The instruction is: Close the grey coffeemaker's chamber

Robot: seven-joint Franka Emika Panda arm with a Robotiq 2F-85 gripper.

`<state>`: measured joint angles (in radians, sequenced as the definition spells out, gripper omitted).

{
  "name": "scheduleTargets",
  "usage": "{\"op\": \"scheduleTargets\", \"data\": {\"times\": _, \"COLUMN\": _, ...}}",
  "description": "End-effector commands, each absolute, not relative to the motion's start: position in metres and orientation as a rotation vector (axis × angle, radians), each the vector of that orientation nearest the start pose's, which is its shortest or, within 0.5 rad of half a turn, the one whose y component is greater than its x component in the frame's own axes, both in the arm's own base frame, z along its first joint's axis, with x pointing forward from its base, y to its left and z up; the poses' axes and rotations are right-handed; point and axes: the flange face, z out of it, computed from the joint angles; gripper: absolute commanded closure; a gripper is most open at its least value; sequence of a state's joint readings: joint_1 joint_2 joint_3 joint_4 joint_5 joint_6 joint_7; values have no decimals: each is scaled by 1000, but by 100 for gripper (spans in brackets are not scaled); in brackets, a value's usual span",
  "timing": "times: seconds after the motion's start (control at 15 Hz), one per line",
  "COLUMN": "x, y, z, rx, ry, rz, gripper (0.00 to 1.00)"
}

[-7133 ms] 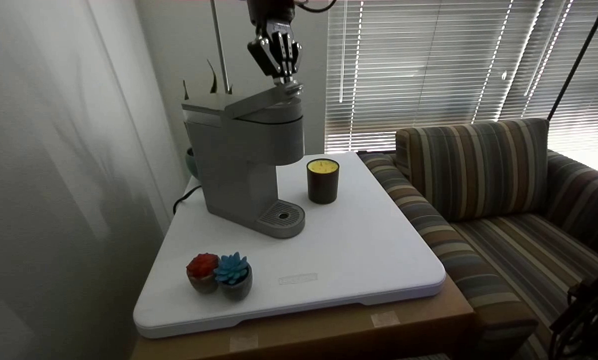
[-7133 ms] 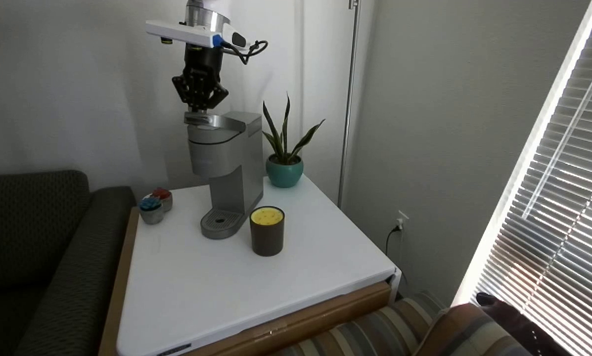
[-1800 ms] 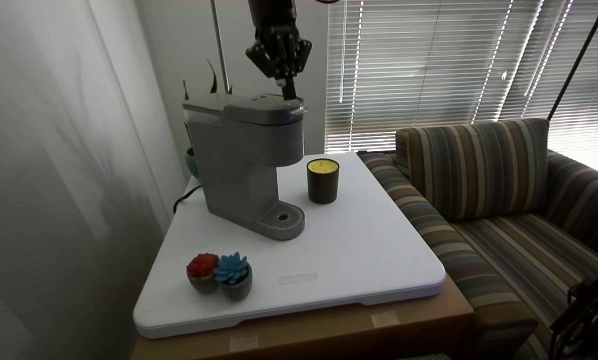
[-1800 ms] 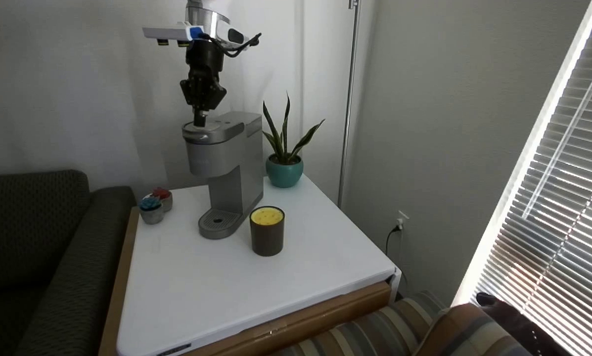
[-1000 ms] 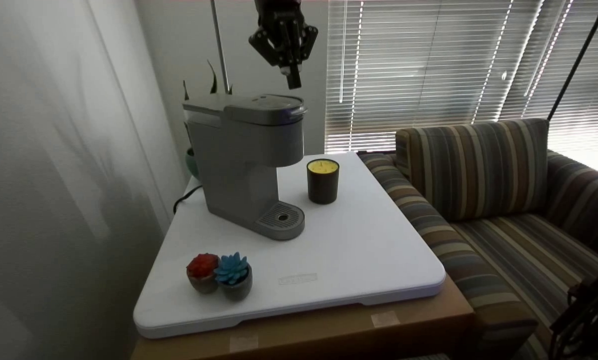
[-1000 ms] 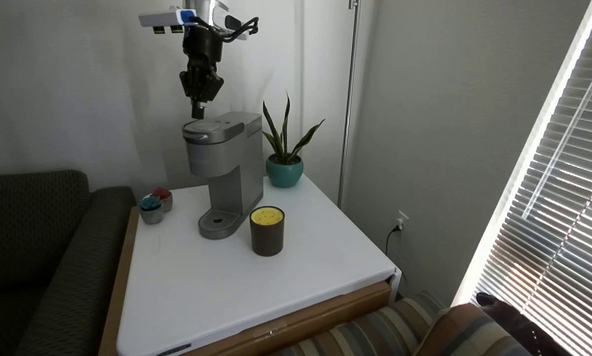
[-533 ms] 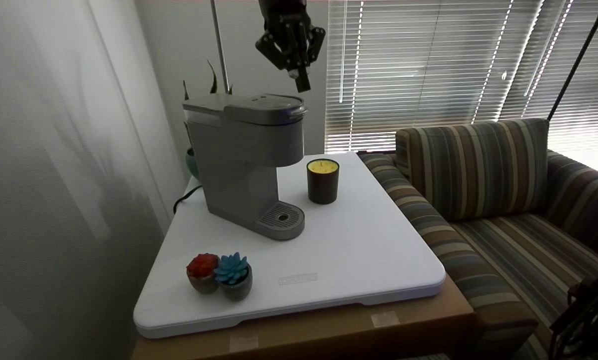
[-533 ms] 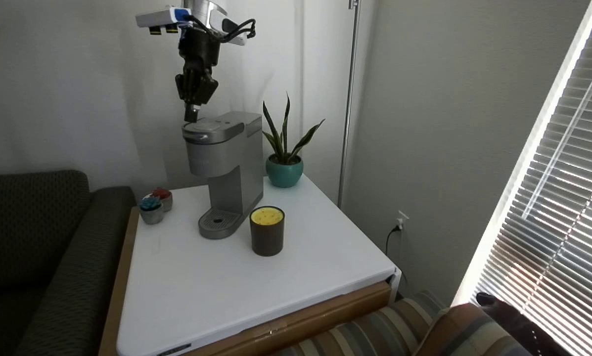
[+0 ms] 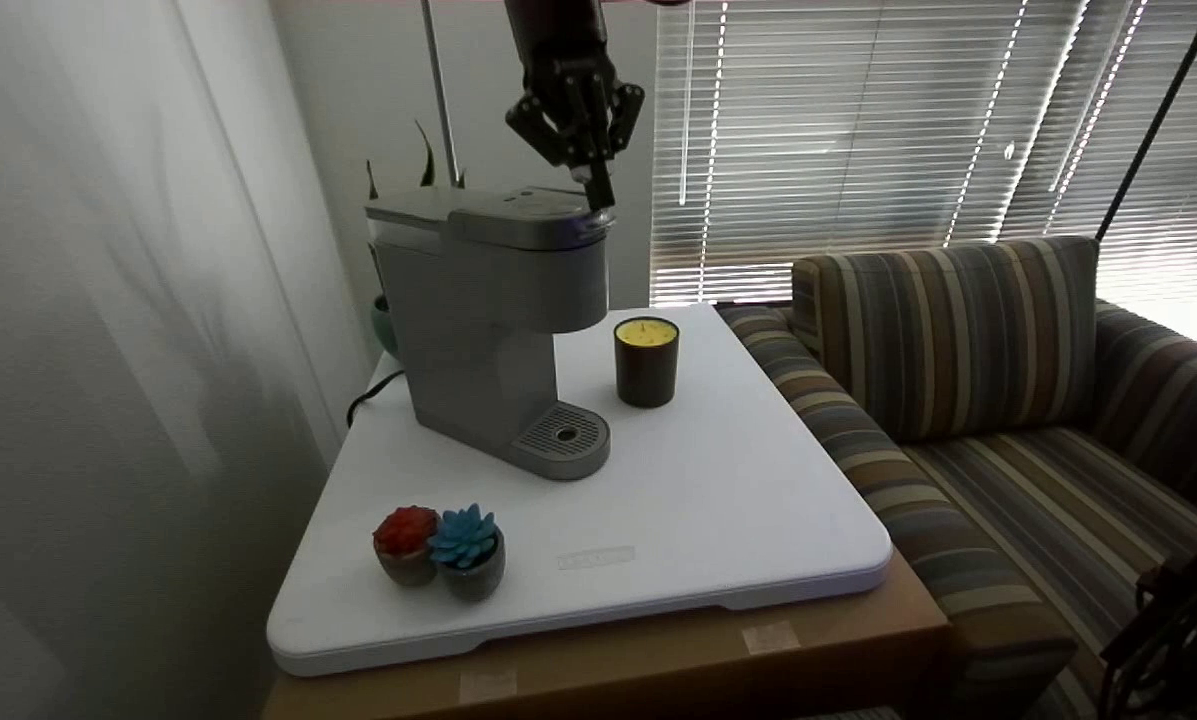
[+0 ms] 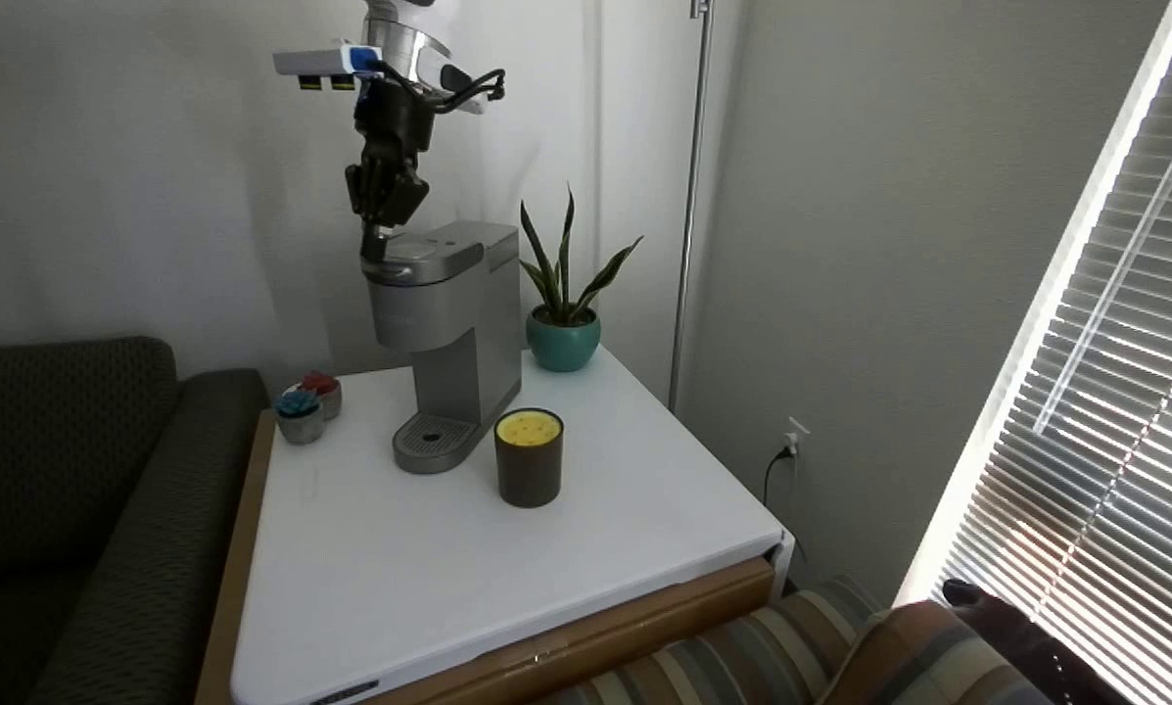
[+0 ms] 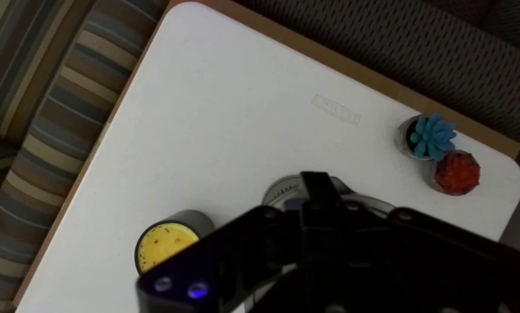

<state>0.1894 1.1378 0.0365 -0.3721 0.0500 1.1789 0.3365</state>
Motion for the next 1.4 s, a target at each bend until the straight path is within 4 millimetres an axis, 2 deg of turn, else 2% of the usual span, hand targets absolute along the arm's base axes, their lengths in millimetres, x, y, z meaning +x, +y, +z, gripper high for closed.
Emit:
{"op": "scheduleTargets", "data": {"times": 0.0, "x": 734, "y": 157, "z": 354, "rx": -3071, "ry": 168, "rz": 547, "gripper": 100}}
{"op": "scheduleTargets", "data": {"times": 0.47, "x": 735, "y": 157, "z": 355, "rx": -3076, "ry": 151, "rz": 537, "gripper": 100}}
{"op": "scheduleTargets", "data": {"times": 1.0, "x": 731, "y": 143, "z": 422, "rx": -3138, "ry": 65, "rz": 390, "gripper": 100}}
{"op": "scheduleTargets", "data": {"times": 1.13, "x": 735, "y": 143, "z": 441, "rx": -3153, "ry": 43, "rz": 280, "gripper": 100}}
{"op": "scheduleTargets", "data": {"times": 1.33, "x": 750, "y": 144, "z": 465, "rx": -3133, "ry": -48, "rz": 21, "gripper": 100}}
